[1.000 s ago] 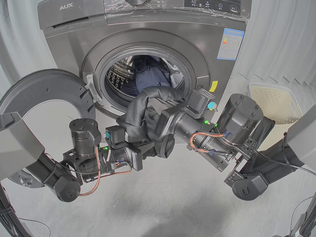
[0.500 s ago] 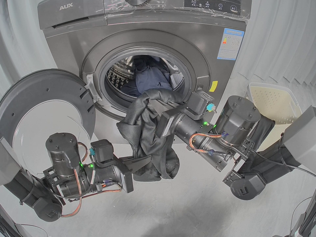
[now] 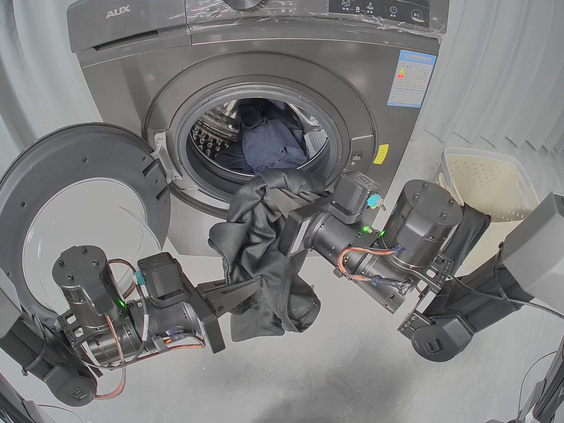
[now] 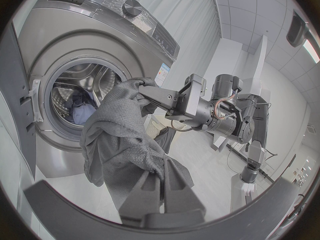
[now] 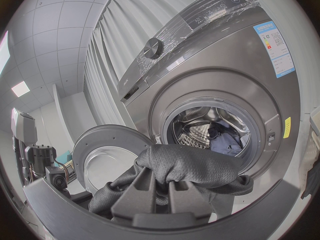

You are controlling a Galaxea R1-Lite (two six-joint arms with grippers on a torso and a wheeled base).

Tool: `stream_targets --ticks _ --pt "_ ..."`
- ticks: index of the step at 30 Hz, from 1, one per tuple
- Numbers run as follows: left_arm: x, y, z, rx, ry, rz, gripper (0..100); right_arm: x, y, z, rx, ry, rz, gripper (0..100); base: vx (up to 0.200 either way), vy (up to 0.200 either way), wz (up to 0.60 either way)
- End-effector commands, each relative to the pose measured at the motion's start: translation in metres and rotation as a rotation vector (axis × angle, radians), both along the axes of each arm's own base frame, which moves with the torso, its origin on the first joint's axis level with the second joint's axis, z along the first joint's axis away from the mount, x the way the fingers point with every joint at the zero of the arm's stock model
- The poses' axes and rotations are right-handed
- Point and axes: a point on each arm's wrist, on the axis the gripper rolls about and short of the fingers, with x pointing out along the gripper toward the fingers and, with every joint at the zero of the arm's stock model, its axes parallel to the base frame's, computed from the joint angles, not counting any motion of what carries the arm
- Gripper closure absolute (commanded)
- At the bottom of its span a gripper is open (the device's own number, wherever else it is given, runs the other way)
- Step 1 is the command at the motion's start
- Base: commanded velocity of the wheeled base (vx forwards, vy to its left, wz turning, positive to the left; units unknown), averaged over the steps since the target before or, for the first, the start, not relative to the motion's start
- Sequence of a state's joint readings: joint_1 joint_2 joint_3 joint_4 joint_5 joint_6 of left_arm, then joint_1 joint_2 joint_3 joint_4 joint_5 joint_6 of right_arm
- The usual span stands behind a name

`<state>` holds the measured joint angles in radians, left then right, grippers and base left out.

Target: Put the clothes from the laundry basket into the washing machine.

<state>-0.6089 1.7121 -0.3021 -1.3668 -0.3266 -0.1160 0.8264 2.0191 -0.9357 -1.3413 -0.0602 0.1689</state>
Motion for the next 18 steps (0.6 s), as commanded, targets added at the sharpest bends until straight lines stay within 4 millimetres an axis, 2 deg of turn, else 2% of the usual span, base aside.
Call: stream_targets --ticks 1,11,18 --pt "-0.001 0.001 0.002 -0.007 -0.008 0.0 100 0.0 -0.001 -0.001 -0.004 0.005 -0.008 0 0.0 0.0 0.0" --pt "0.01 0.001 0.021 -0.074 -0.084 0.026 100 -0.002 -0.011 -0.017 -0.06 0.062 -0.034 0 0.0 0.0 0.0" --pt "0.028 0.012 0.035 -0.154 -0.105 0.094 100 0.007 -0.05 -0.016 -0.086 0.094 -0.131 0 0.0 0.0 0.0"
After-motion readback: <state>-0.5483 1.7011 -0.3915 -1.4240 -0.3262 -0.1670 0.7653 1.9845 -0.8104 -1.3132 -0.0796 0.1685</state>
